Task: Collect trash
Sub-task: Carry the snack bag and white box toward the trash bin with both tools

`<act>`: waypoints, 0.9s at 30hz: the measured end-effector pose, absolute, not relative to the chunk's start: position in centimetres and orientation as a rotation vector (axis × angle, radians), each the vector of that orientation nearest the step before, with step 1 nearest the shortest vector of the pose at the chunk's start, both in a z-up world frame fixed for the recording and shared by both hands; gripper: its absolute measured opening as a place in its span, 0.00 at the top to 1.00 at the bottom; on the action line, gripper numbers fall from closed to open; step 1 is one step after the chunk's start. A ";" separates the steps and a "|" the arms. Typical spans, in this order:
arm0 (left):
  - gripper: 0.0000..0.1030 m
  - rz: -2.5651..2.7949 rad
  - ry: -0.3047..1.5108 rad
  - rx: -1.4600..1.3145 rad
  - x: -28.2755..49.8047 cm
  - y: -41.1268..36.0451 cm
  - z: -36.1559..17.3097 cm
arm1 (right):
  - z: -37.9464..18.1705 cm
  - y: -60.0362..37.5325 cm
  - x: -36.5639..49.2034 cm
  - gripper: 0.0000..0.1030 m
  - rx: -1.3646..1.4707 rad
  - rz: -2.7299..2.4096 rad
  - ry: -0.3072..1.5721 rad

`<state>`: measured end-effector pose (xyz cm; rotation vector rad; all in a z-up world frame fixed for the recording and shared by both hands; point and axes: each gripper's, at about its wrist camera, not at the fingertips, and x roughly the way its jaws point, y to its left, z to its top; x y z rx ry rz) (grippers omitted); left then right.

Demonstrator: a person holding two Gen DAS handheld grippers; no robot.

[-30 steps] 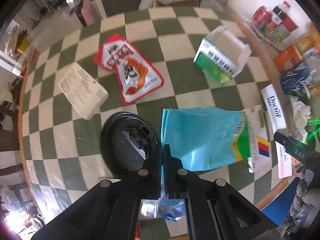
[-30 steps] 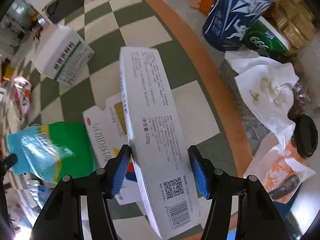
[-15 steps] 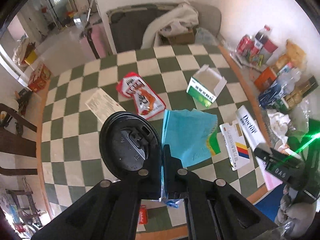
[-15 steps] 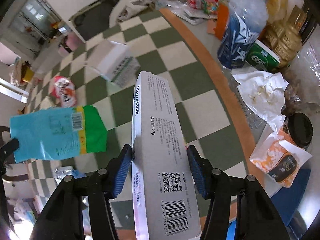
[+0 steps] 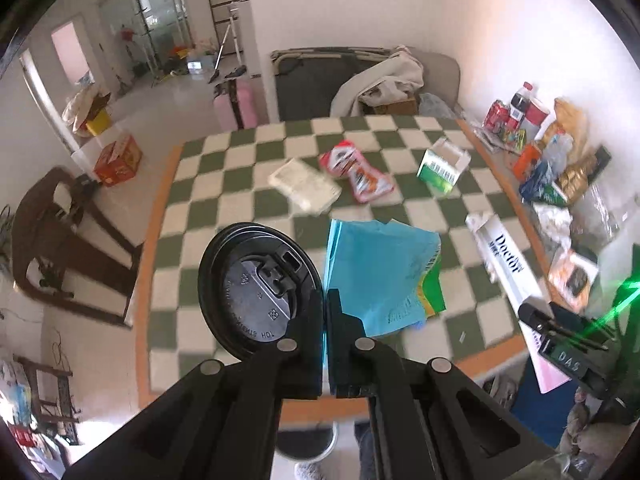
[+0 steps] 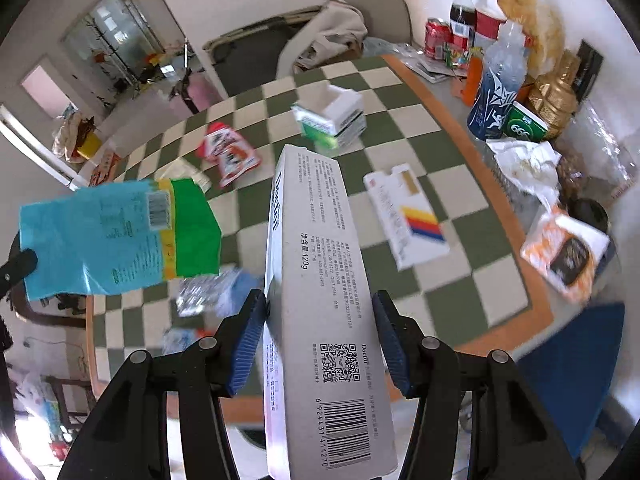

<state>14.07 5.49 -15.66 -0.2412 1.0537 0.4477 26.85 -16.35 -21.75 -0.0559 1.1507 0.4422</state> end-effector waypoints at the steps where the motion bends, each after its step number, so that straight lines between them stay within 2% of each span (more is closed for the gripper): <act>1: 1.00 0.452 1.055 -0.243 12.2 5.5 -15.8 | -21.6 -16.2 25.1 0.45 -0.057 0.440 1.144; 8: 1.00 0.482 1.115 -0.256 0.0 5.3 -17.8 | -23.0 -15.6 11.0 0.46 -0.092 0.428 1.174; 15: 1.00 0.532 1.272 -0.318 -9.2 5.3 -23.2 | -28.3 -15.3 0.5 0.46 -0.158 0.486 1.315; 20: 1.00 0.587 1.392 -0.396 -12.5 5.8 -30.7 | -35.2 -14.6 -4.5 0.46 -0.251 0.554 1.451; 23: 1.00 0.599 1.458 -0.437 -13.0 6.5 -37.3 | -40.8 -14.0 -5.9 0.46 -0.294 0.585 1.527; 27: 1.00 0.592 1.544 -0.542 -12.2 7.6 -48.8 | -49.8 -13.3 -7.2 0.46 -0.324 0.606 1.630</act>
